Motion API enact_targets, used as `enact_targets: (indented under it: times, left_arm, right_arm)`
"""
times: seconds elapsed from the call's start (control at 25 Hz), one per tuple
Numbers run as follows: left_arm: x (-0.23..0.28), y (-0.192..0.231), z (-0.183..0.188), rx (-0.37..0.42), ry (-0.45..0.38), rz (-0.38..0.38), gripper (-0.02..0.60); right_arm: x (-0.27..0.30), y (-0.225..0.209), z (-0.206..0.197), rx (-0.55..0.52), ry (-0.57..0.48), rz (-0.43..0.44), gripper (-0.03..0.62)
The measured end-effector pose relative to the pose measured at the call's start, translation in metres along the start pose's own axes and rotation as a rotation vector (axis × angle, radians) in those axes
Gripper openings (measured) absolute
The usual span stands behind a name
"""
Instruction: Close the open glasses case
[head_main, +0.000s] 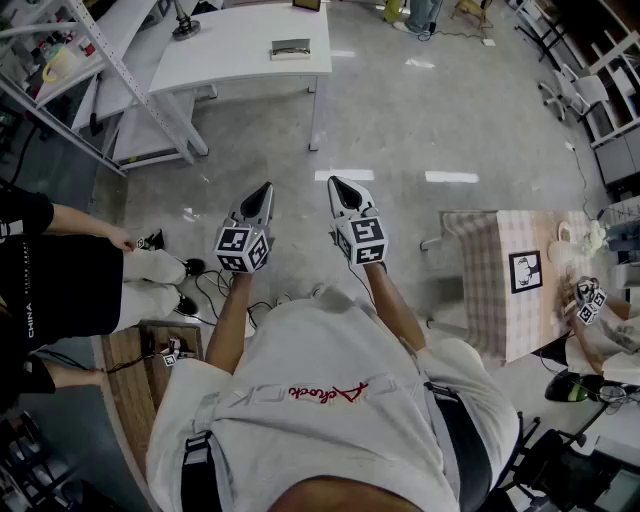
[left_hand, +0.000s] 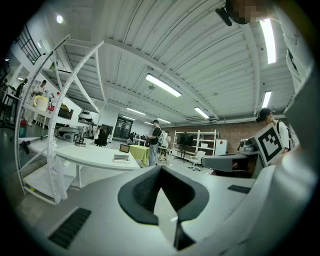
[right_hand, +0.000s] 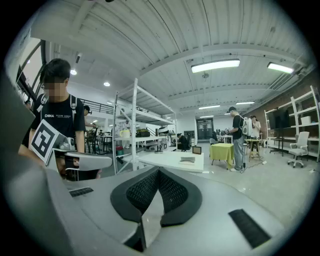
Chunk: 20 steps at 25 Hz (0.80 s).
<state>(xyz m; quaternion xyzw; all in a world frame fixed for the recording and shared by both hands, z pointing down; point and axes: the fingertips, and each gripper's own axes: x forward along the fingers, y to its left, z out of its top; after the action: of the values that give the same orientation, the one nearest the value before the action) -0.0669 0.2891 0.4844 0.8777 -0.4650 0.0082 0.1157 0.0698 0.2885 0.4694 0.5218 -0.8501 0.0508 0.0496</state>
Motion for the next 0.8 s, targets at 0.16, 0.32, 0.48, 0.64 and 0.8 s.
enact_targets:
  times: [0.16, 0.32, 0.48, 0.64, 0.8]
  left_arm:
    - [0.003, -0.004, -0.004, -0.003, 0.005, -0.002, 0.025]
    - [0.005, -0.007, -0.007, -0.003, 0.011, 0.002, 0.025]
    - [0.008, -0.007, -0.005, 0.000, 0.008, 0.009, 0.025]
    - [0.013, -0.008, 0.001, 0.009, -0.005, 0.019, 0.025]
    - [0.018, -0.010, -0.001, 0.010, 0.000, 0.031, 0.026]
  right_arm:
    - [-0.002, -0.003, -0.005, 0.004, 0.007, 0.000, 0.028]
    - [-0.005, -0.008, -0.003, 0.032, -0.005, 0.007, 0.028]
    - [-0.005, -0.016, -0.004, 0.052, -0.007, 0.001, 0.028]
    - [-0.005, -0.025, -0.007, 0.062, -0.008, 0.007, 0.028]
    - [-0.005, -0.031, -0.007, 0.057, -0.011, 0.012, 0.028]
